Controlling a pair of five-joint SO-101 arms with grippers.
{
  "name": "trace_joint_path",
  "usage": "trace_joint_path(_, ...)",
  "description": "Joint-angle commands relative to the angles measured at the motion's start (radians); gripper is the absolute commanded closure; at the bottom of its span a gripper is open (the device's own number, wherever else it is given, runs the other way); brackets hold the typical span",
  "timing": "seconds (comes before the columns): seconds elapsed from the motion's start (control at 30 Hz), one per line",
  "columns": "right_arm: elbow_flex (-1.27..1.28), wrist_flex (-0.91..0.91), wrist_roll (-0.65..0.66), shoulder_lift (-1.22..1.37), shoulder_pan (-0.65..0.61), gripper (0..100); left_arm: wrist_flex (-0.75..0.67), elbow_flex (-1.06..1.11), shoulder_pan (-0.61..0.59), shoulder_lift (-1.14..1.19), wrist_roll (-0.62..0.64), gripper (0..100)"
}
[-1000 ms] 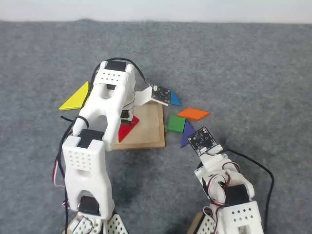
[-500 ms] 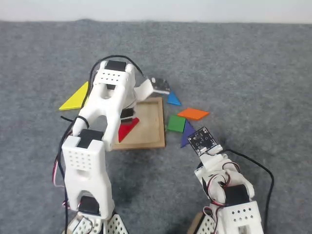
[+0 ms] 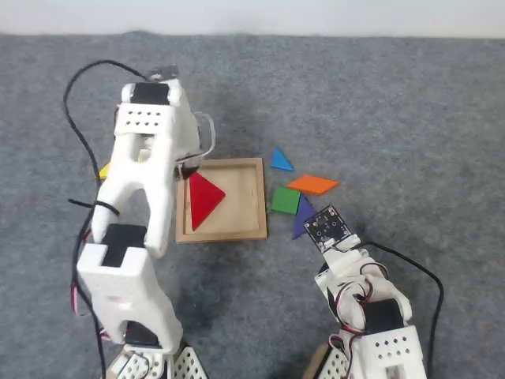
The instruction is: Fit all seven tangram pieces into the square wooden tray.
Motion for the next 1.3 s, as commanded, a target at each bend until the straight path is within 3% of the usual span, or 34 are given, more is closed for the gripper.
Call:
trace_joint_path(0.0,0.003,0.002,-0.005,0.007,0.010,99.2,0.025,-0.085,0.034,-0.071,0.219,99)
trace_joint_path(0.17,0.003,0.002,-0.005,0.007,0.010,99.2,0.025,-0.094,0.109,-0.072,0.206,99)
trace_joint_path(0.43,0.003,0.002,-0.005,0.007,0.010,99.2,-0.127,-0.059,0.161,0.012,0.232,99)
trace_joint_path(0.87,0.003,0.002,-0.005,0.007,0.010,99.2,-0.129,-0.085,0.207,0.203,0.233,99)
trace_joint_path(1.0,0.003,0.002,-0.005,0.007,0.010,99.2,-0.121,-0.085,0.230,0.230,0.164,99)
trace_joint_path(1.27,0.003,0.002,-0.005,0.007,0.010,99.2,-0.074,-0.074,0.192,0.244,0.141,99)
